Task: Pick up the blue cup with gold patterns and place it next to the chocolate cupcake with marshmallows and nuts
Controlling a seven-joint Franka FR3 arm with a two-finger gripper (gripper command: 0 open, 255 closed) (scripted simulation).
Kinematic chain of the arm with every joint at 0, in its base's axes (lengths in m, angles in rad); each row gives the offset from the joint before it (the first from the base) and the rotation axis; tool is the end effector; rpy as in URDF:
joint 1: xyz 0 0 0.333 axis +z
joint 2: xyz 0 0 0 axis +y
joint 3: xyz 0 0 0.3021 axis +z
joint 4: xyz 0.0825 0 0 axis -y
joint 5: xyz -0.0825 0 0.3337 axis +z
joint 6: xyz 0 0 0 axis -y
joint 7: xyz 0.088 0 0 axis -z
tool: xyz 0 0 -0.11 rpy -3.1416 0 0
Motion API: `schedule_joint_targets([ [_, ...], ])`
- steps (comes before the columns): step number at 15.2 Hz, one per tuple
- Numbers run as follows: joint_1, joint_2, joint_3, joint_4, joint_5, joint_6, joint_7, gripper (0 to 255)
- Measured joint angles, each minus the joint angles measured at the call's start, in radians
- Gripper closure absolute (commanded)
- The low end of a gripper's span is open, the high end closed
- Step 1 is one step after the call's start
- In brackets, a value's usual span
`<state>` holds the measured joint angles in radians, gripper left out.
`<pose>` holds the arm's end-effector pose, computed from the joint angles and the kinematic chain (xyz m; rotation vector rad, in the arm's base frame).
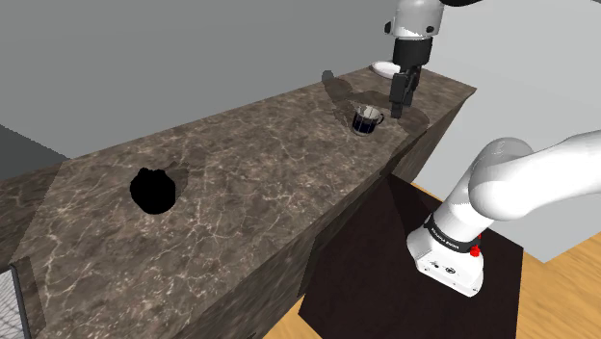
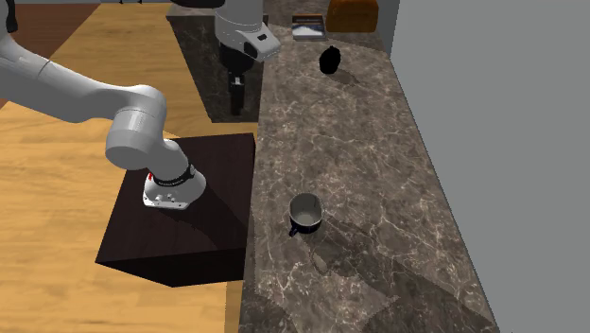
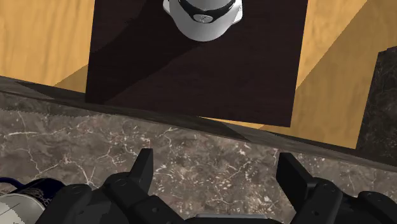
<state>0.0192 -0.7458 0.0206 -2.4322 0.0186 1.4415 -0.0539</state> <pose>0.2550 0.0137 0.5262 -3.1081 -0.1347 0.3829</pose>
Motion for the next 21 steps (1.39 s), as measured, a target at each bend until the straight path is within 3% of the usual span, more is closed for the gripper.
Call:
schedule_joint_targets([
  [2,-0.004,0.006,-0.01,-0.002,-0.009,0.011,-0.012,0],
  [8,-0.047,0.065,-0.113,-0.053,-0.093,0.161,-0.133,0],
  [14,-0.083,0.206,-0.224,-0.031,-0.153,0.327,-0.26,0],
  [21,-0.107,0.405,-0.346,0.047,-0.163,0.503,-0.417,0],
])
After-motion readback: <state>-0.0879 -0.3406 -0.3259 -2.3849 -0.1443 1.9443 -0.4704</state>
